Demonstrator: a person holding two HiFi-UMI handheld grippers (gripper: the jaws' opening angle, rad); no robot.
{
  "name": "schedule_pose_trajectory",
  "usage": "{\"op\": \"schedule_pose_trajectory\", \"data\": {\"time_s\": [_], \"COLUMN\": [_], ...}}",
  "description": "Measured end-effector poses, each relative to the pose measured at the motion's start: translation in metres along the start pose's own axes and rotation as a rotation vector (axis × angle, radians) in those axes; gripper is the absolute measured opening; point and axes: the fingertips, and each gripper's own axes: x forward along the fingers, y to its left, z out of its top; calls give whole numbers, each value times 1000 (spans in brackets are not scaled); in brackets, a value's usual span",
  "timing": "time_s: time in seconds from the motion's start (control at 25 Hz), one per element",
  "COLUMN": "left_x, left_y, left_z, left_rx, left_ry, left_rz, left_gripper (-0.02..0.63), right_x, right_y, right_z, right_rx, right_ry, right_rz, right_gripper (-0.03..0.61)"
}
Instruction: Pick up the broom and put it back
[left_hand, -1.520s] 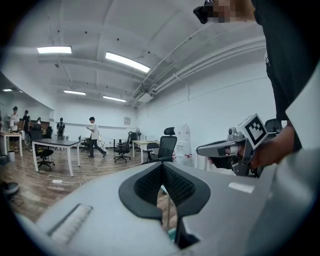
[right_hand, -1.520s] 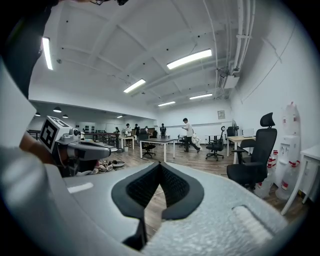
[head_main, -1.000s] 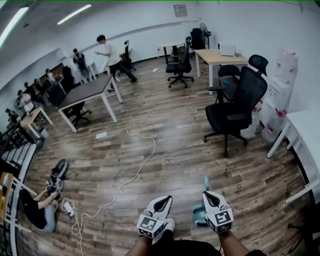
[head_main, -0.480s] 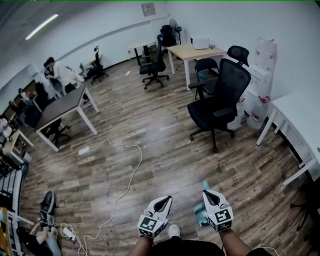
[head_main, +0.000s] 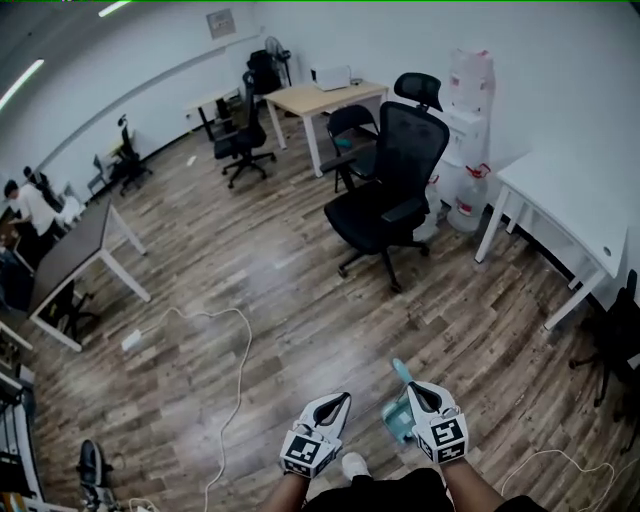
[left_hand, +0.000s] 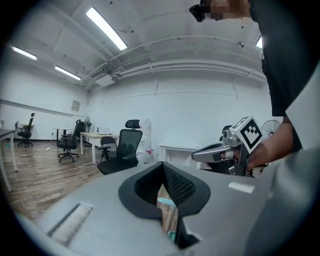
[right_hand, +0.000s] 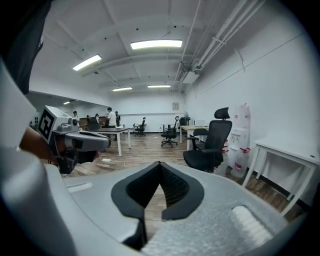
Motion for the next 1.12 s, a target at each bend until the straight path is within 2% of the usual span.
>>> {"op": "schedule_pose_trajectory", "data": {"time_s": [0.12, 0.28, 0.44, 0.72, 1.0, 1.12], "left_x": [8, 17, 26, 40, 53, 58], "left_y": [-3, -6, -9, -21, -21, -17], "left_z": [-10, -16, -21, -47, -66, -81], "left_rx": [5, -15, -32, -9, -29, -22], "left_ry": [15, 22, 25, 93, 135, 161], "left_rz": [-60, -92, -109, -145, -158, -155], "left_gripper": [20, 20, 20, 20, 20, 20], "right_x": [-11, -22, -22, -17, -7, 2], "right_y": [-3, -8, -12, -22, -27, -31], "right_z": [-12, -29, -44, -85, -130, -148], "right_rx": [25, 47, 46, 78, 79, 72], "right_ry": [17, 51, 91, 176, 260, 290], "right_rz": [-63, -107, -119, -140, -142, -140], "right_gripper": [2, 2, 2, 2, 5, 46]}}
